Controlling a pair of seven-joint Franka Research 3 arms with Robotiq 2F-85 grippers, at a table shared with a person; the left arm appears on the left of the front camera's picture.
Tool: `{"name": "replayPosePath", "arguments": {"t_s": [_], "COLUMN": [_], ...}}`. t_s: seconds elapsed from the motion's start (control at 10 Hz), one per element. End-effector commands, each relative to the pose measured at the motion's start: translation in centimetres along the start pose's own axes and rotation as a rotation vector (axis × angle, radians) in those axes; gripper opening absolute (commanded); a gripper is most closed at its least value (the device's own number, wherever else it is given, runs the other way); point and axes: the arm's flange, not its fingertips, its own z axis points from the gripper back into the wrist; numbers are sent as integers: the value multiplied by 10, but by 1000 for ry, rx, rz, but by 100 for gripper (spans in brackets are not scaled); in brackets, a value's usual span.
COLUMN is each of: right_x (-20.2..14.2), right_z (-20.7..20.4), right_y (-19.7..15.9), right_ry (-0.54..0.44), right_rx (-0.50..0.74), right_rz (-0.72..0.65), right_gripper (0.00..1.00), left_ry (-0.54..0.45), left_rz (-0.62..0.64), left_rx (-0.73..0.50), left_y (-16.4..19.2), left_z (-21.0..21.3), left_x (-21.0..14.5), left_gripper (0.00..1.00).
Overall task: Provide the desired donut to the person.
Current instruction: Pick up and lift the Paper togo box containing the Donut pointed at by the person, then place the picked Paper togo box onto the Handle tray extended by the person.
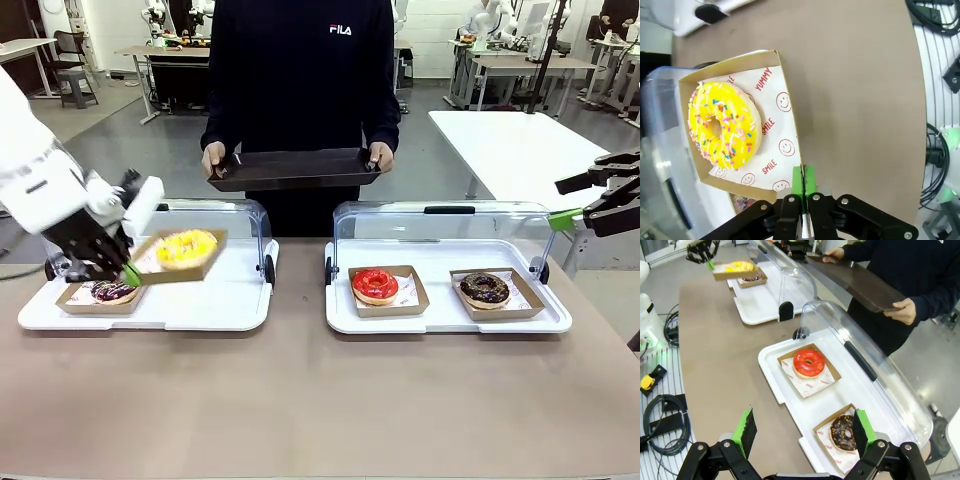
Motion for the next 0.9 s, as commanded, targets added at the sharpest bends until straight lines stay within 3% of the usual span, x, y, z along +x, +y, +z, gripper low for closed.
{"name": "replayPosePath", "arguments": {"t_s": [0.0, 0.2, 0.3, 0.4, 0.5, 0.8], "right_x": [0, 0, 0, 0, 0, 0], "right_z": [-2, -2, -2, -2, -2, -2], "right_y": [-1, -1, -1, -1, -1, -1], "right_ry": [-17, -17, -17, -17, -17, -17], "right_rx": [9, 9, 9, 9, 9, 9], "right_rz": [-4, -4, -4, -4, -4, -4], "right_gripper": [100, 100, 100, 100, 100, 100], "left_ry": [13, 41, 54, 30, 28, 28], "left_rz": [4, 12, 11, -32, 1, 1], "left_rx": [98, 199, 209, 80, 184, 184], "left_y": [-58, -53, -51, -41, -16, -16], "left_z": [21, 43, 46, 34, 77, 77], "left_x": [-11, -11, -12, -14, 0, 0], "left_gripper": [0, 0, 0, 0, 0, 0]}}
